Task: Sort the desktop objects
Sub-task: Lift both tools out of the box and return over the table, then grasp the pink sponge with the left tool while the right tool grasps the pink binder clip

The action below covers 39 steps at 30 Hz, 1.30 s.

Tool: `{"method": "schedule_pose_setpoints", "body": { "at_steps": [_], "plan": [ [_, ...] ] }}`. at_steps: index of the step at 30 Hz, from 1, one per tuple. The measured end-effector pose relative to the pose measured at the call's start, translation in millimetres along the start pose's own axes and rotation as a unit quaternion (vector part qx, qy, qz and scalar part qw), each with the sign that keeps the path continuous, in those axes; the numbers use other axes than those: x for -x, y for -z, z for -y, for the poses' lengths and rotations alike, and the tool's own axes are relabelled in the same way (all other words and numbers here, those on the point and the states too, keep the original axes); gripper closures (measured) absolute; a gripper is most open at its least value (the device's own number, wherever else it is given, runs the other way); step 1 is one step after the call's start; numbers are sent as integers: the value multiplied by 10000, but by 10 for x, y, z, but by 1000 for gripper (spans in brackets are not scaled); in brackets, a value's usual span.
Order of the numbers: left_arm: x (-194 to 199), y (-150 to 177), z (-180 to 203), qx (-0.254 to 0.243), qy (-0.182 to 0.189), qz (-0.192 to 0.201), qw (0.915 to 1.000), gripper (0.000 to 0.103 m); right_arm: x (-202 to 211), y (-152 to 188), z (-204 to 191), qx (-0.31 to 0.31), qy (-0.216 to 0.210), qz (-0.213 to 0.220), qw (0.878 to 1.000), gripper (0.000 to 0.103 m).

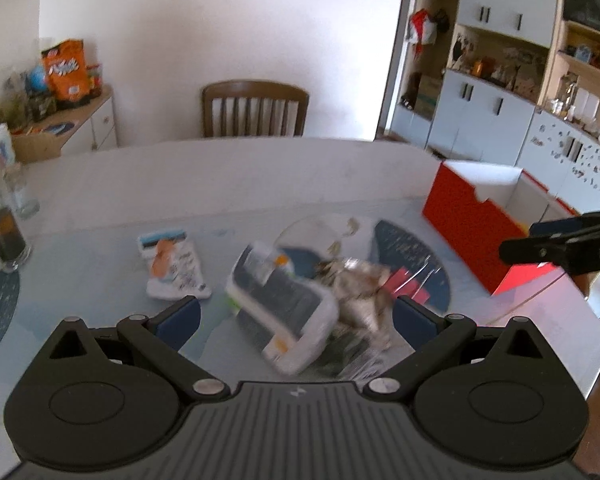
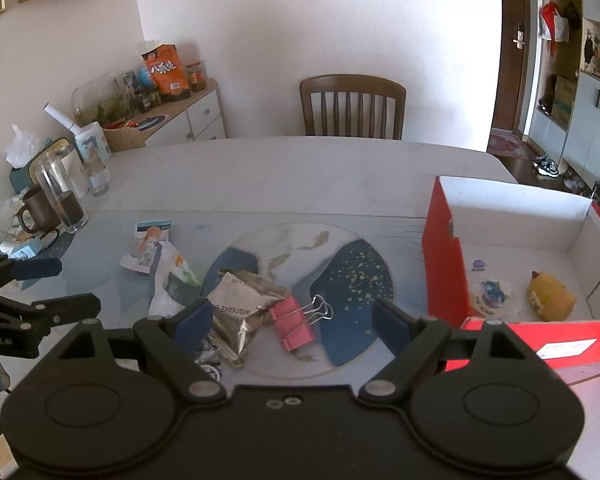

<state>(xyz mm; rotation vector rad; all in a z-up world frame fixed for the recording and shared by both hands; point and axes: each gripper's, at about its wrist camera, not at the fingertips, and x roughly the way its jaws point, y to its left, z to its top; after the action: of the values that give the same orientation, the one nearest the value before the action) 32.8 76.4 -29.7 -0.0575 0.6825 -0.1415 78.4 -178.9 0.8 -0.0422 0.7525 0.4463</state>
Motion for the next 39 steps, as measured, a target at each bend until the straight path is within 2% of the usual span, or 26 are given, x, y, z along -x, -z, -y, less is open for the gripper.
{"method": "schedule_pose_setpoints", "body": {
  "at_steps": [16,26,33,37,39],
  "plan": [
    [-338,511,-462,186,-417,-823,9956,1,-561,214,-16,-12,134,-448,9989,17],
    [-494,634,-582,197,-562,-1030,9929,2,-875,276,8,28,212,-677,9975,17],
    [-566,635,-553,140,-576,-1079,9924,13,-1047,288,35,38,270,-797,9964,18],
    [-596,655,-561,184,-604,-1143,9914,24,-1123,306,40,46,293,-859,9959,18],
    [-602,656,-557,149,-628,-1128,9915,25,-1161,309,24,103,309,-875,9956,18]
  ]
}}
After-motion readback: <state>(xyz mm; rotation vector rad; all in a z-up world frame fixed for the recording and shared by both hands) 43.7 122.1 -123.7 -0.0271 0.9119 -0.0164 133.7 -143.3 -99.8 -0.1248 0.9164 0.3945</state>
